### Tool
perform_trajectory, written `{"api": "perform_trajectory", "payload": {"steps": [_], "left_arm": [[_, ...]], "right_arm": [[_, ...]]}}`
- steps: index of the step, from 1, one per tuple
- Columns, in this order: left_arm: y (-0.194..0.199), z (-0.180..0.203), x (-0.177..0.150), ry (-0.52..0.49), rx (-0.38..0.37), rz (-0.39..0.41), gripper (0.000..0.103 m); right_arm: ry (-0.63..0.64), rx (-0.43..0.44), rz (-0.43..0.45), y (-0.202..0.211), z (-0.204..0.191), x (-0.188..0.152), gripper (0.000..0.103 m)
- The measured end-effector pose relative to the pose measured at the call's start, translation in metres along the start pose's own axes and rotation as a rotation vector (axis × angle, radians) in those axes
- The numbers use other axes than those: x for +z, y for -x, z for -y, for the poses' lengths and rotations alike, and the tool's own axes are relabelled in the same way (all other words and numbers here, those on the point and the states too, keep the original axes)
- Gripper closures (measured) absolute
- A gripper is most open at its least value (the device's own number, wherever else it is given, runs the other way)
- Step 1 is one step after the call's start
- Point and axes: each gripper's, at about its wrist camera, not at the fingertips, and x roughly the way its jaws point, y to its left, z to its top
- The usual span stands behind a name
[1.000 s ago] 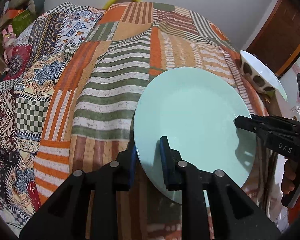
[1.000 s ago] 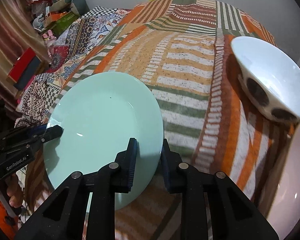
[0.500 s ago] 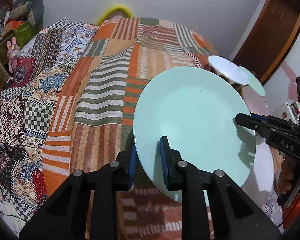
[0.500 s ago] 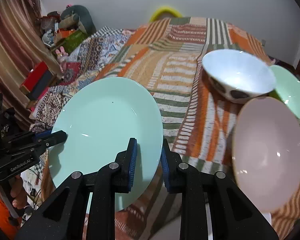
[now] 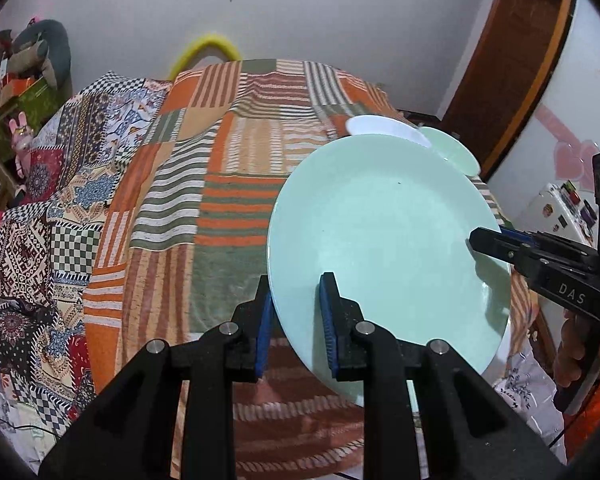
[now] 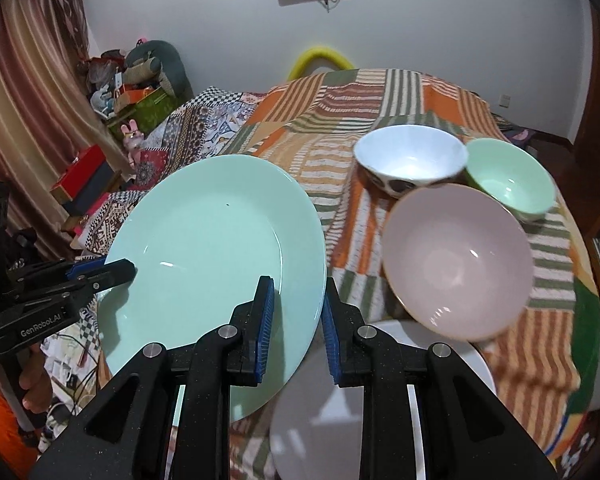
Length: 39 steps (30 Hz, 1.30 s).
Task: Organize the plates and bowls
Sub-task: 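Carry the mint-green plate with both tools over the stacked plates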
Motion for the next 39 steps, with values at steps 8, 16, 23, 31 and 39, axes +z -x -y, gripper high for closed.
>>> {"api": "perform_trajectory", "payload": {"steps": [8, 16, 23, 31, 39], "left_arm": [[0.006, 0.037, -0.008, -0.055, -0.020, 0.002, 0.082], [0.002, 0.068, -0.018, -0.093, -0.057, -0.018, 0.082], [-0.008, 0.090, -0.028, -0.117, -0.080, -0.052, 0.082], [-0.026, 0.108, -0.038, -0.142, -0.092, -0.111, 0.082], [-0.055, 0.118, -0.050, -0.146, -0.103, -0.193, 0.082]], "right_arm": [[-0.050, -0.021, 0.028, 0.029, 0.024, -0.023, 0.082], [-0.093, -0.047, 0.039, 0.048, 0.044, -0.041, 0.082], [-0.135, -0.059, 0.034, 0.060, 0.063, -0.060, 0.082], [-0.203, -0.041, 0.014, 0.062, 0.085, -0.086, 0.082], [-0.237, -0.054, -0.031, 0.053, 0.098, -0.104, 0.082]]}}
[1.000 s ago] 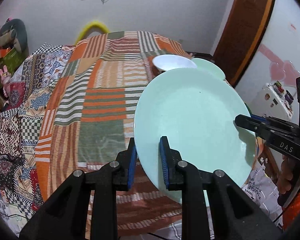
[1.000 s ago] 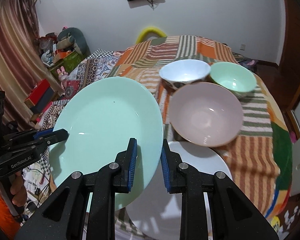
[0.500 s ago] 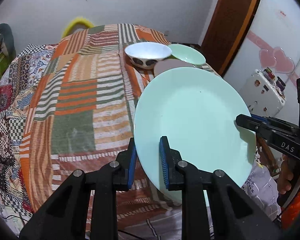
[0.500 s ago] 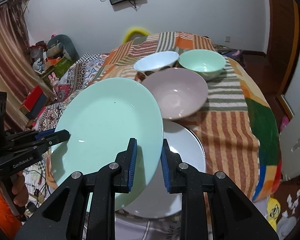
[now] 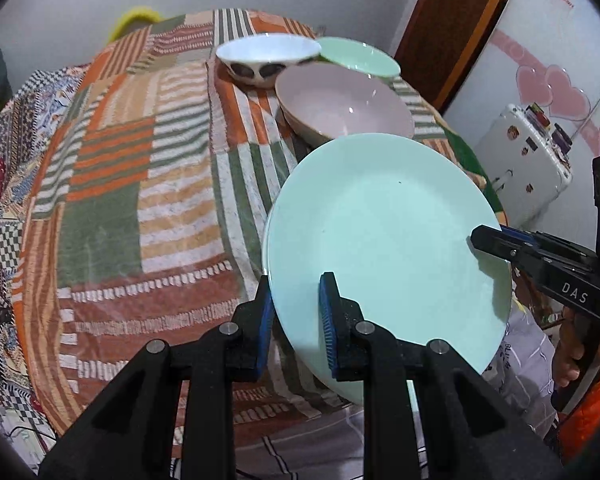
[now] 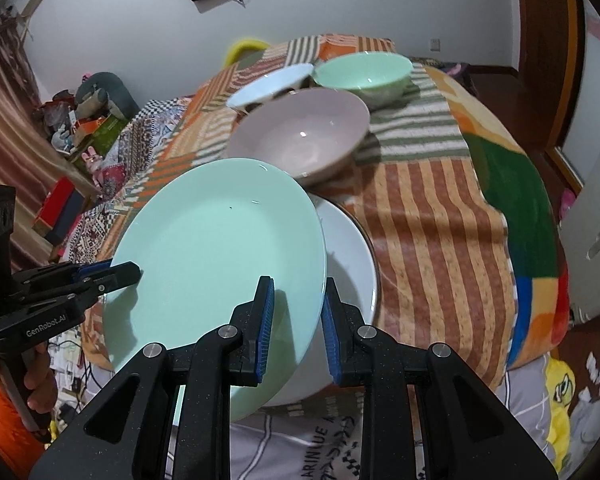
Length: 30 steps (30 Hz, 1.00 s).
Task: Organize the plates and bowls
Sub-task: 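Carry the mint-green plate with both tools over the stacked plates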
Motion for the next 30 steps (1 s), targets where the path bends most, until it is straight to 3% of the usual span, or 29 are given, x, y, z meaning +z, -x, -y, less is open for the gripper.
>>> {"api": "perform_trajectory", "payload": {"steps": [14, 30], "left_arm": [[-0.039, 0.005, -0.001, -0.008, 0.021, -0.094, 0.082], [-0.046, -0.001, 0.009, -0.010, 0.033, -0.088, 0.082]], "right_arm": [[-0.056, -0.004, -0.069, -0.020, 0.018, -0.013, 0.082], [-0.050, -0.017, -0.067, -0.028, 0.018, -0.007, 0.082]]}}
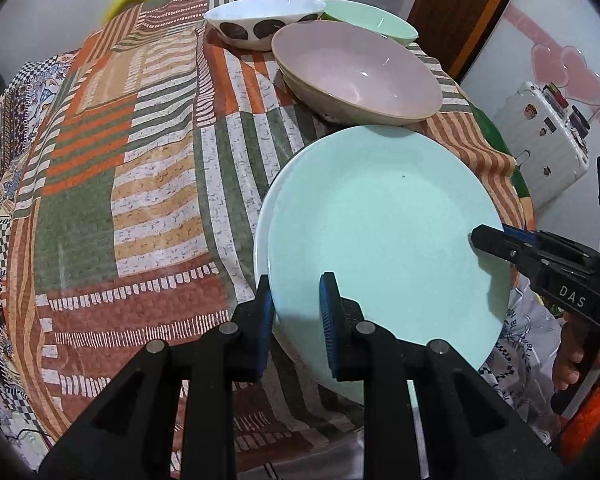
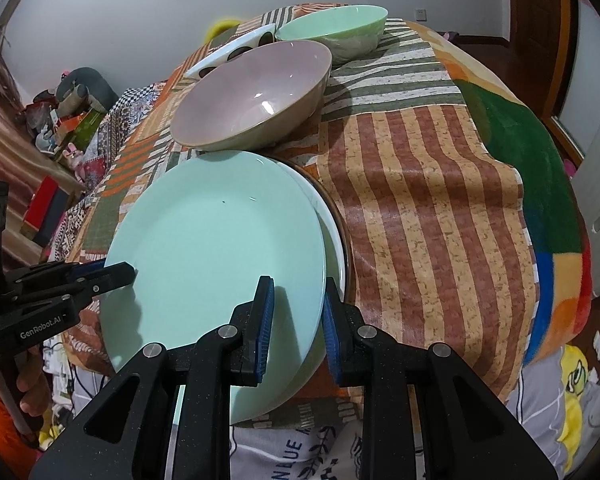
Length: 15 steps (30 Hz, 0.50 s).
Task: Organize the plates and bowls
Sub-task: 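Carry the mint-green plate with both tools over the stacked plates, then lower the mint-green plate onto the white plate and open both tools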
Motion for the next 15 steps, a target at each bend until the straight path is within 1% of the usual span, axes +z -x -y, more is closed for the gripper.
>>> {"api": "perform_trajectory", "payload": {"steps": [10, 12, 15], "left_arm": [[-0.0014, -0.0007, 0.0037, 0.012, 0.004, -0.013, 0.081], [-0.0016, -0.0014, 0.0046, 0.018, 0.000, -0.016, 0.077], [-0.0012, 0.0004, 0.0040, 0.010, 0.005, -0.016, 0.075]], "right_arm": [[-0.012, 0.012, 0.002, -0.0026, 0.0014, 0.0025, 0.081], [-0.006, 0.012, 0.002, -0.0027, 0.0003, 0.0033, 0.080], [0.003, 0.005, 0.004, -0.0029, -0.0019, 0.0031, 0.080]]}}
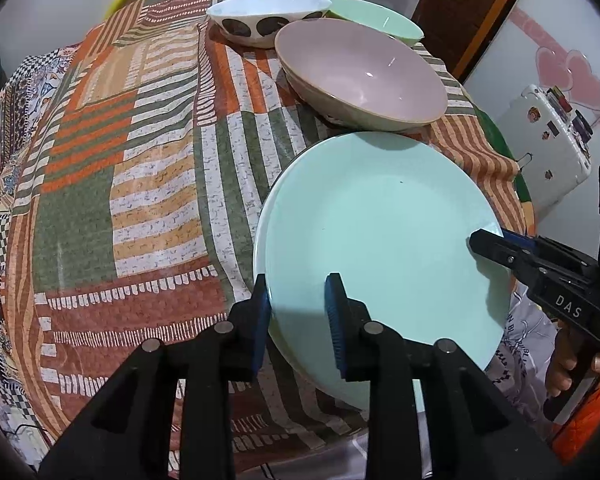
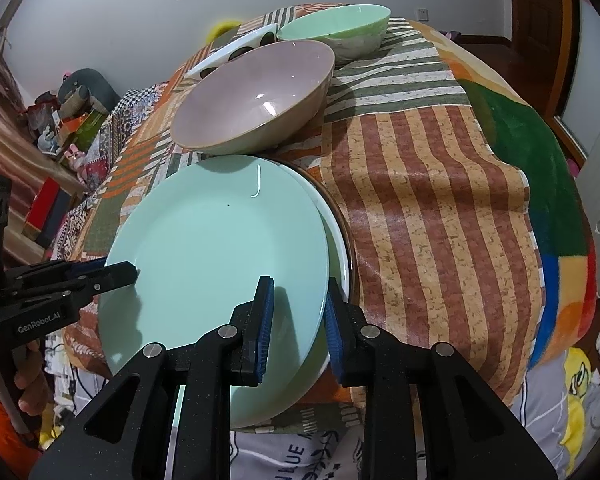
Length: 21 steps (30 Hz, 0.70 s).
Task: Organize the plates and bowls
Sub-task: 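Lower the mint-green plate onto the white plate and open both tools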
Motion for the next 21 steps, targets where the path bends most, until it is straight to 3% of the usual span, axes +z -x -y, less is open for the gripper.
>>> {"api": "perform_trajectory", "payload": {"steps": [8, 13, 21], "left_arm": [[0.003, 0.003, -0.004, -0.020, 0.029, -0.001, 0.069], [0.010, -0.002, -0.004, -0.009, -0.005, 0.020, 0.068], [0.015, 0.003, -0.002, -0.024, 0.006, 0.041, 0.068]], "right_arm": [[0.020, -0.004, -0.005, -0.002, -0.004, -0.001, 0.080], [0.021, -0.003, -0.001, -0.003, -0.005, -0.003, 0.079], [0.026, -0.001, -0.008, -0.002, -0.003, -0.003, 0.080]]}}
